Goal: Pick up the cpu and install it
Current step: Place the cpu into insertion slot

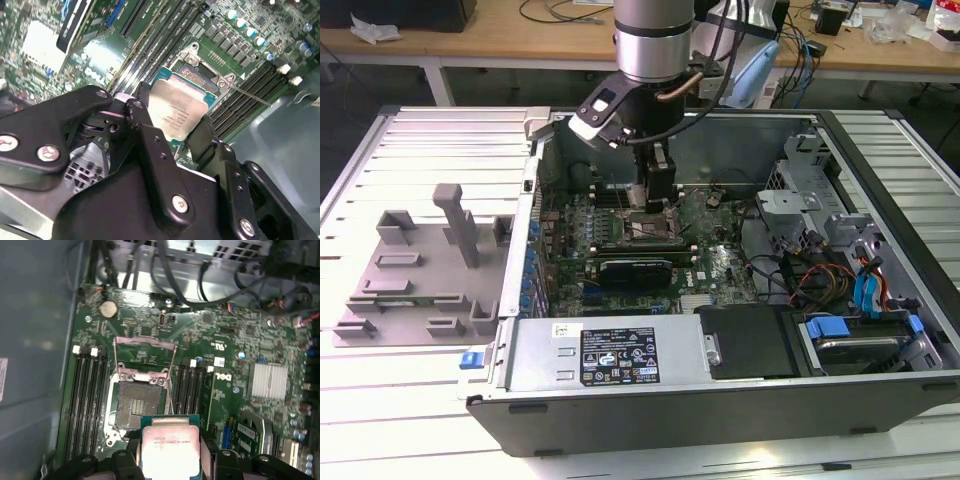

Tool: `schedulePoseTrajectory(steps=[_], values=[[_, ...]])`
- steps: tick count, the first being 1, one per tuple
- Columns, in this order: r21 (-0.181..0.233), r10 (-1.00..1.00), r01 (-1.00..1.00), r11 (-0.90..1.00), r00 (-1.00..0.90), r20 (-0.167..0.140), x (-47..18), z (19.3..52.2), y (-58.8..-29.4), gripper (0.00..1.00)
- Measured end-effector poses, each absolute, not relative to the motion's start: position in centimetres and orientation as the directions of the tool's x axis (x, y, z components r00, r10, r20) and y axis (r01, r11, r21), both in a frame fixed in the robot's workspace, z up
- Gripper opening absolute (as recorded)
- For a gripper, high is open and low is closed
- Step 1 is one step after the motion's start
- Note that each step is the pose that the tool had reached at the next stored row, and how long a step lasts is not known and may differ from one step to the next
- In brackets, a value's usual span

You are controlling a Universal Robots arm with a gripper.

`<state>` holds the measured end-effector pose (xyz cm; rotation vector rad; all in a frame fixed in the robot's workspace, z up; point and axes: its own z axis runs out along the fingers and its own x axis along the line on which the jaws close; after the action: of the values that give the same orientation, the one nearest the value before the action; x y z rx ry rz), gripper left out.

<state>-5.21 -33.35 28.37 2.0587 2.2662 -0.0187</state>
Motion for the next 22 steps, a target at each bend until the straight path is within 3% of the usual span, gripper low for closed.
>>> schedulePoseTrajectory(steps=[22], values=[[0.045,0.998,0.998,0.032,-0.029,-0.055,-4.0,27.0,-33.2,0.55]])
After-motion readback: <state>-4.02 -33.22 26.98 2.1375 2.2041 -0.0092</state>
